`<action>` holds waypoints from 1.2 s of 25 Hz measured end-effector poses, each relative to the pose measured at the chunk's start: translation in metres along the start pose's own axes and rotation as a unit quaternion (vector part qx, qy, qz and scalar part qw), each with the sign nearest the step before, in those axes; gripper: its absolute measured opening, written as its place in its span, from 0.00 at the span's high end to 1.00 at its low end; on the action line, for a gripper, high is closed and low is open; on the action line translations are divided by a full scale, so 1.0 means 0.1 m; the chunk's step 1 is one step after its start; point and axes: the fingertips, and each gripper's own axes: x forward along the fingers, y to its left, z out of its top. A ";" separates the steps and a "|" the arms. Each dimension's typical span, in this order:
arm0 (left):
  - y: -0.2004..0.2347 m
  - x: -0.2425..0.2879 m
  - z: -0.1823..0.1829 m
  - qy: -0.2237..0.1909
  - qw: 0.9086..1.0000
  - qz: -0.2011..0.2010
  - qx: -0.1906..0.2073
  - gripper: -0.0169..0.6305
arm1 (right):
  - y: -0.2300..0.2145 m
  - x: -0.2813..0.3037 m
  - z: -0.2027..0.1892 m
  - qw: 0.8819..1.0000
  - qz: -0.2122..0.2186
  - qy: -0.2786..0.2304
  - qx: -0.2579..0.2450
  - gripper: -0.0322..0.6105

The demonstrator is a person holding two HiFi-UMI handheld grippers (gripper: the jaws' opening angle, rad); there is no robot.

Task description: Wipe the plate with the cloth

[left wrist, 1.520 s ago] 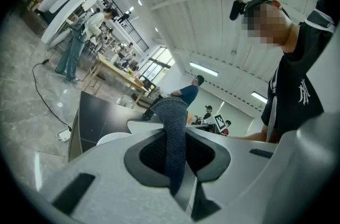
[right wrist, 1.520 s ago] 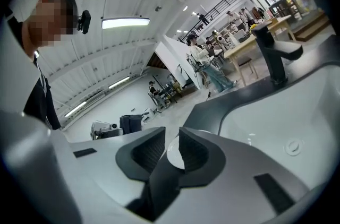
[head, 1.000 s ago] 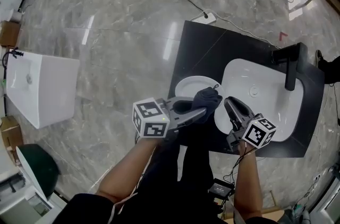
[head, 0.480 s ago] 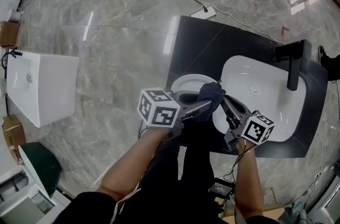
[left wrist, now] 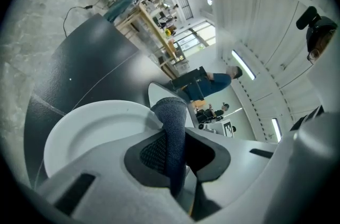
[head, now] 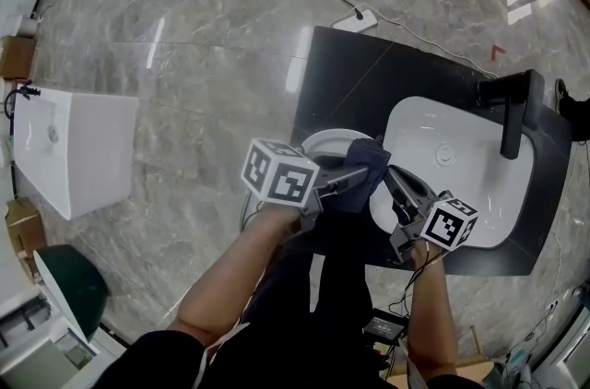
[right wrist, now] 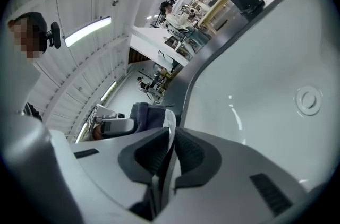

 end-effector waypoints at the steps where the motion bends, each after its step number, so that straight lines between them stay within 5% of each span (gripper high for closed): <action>1: 0.01 -0.01 0.00 0.004 1.000 0.002 -0.003 0.89 | 0.00 0.00 0.00 1.000 0.000 0.000 0.001 0.90; 9: 0.14 -0.23 -0.02 0.013 0.999 0.032 -0.010 0.89 | 0.01 0.00 -0.01 1.000 -0.001 0.001 0.003 0.91; 22: 0.64 -1.18 0.12 -0.042 0.991 0.125 -0.022 0.89 | 0.01 0.01 0.01 1.000 -0.007 0.001 0.007 0.91; 30: 0.15 -1.02 0.16 -0.063 0.995 0.071 -0.005 0.89 | 0.01 0.00 0.01 1.000 -0.009 -0.005 0.014 0.91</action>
